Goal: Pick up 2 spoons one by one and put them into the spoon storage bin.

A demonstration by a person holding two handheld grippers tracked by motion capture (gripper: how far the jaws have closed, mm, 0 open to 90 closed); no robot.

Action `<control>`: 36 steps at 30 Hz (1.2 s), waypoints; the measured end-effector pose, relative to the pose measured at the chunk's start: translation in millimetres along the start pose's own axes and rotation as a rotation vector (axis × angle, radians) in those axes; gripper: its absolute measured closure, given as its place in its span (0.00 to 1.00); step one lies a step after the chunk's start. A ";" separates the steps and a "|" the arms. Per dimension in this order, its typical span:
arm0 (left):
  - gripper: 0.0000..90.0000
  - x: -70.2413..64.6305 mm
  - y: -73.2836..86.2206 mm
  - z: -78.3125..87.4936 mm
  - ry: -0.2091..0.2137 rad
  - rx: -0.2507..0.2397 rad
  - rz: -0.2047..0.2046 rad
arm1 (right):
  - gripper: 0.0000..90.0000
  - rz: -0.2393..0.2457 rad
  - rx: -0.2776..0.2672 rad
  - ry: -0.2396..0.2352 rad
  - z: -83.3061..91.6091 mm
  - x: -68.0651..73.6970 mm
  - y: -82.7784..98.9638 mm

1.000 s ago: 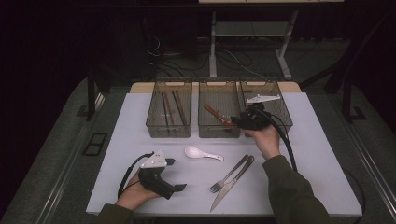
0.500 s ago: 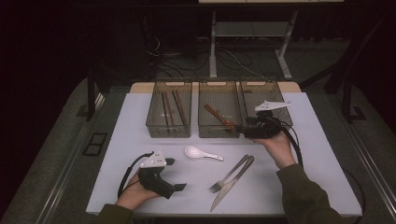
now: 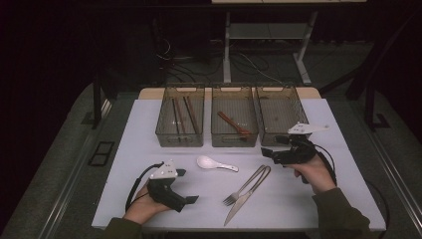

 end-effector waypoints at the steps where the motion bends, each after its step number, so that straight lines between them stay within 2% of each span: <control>1: 0.00 0.9 0.4 -0.6 -0.002 0.003 -0.002 | 0.20 -0.009 -0.008 -0.004 0.7 -0.1 2.2; 6: 0.00 -0.1 0.1 -0.7 -0.001 0.001 -0.002 | 0.20 -0.005 -0.027 -0.007 8.3 2.6 16.6; 9: 0.00 0.4 1.0 -0.8 -0.006 0.010 -0.004 | 0.20 0.021 -0.033 -0.001 12.9 4.6 27.8; 11: 0.00 -0.1 0.7 -0.6 -0.006 0.008 -0.004 | 0.14 0.025 -0.031 -0.005 16.0 6.5 35.6; 21: 0.00 1.6 1.6 -1.5 -0.012 0.015 -0.004 | 0.14 0.033 0.007 -0.023 28.6 10.2 75.6; 26: 0.00 0.9 1.4 -0.6 -0.017 0.013 -0.004 | 0.14 0.054 -0.002 -0.014 36.2 13.3 82.9; 30: 0.00 0.7 0.8 -0.4 -0.015 0.013 -0.009 | 0.14 0.043 -0.011 -0.007 41.3 14.4 88.0; 36: 0.00 1.4 -2.9 -0.3 -0.013 0.001 0.001 | 0.14 0.045 0.013 -0.005 40.9 10.9 95.4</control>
Point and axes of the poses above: each handheld gripper's, and its own axes: z roughly backward along the jaws, y roughly out of its underside, x roughly to its left, the point moved 9 cm from there along -z, roughly forward along the jaws
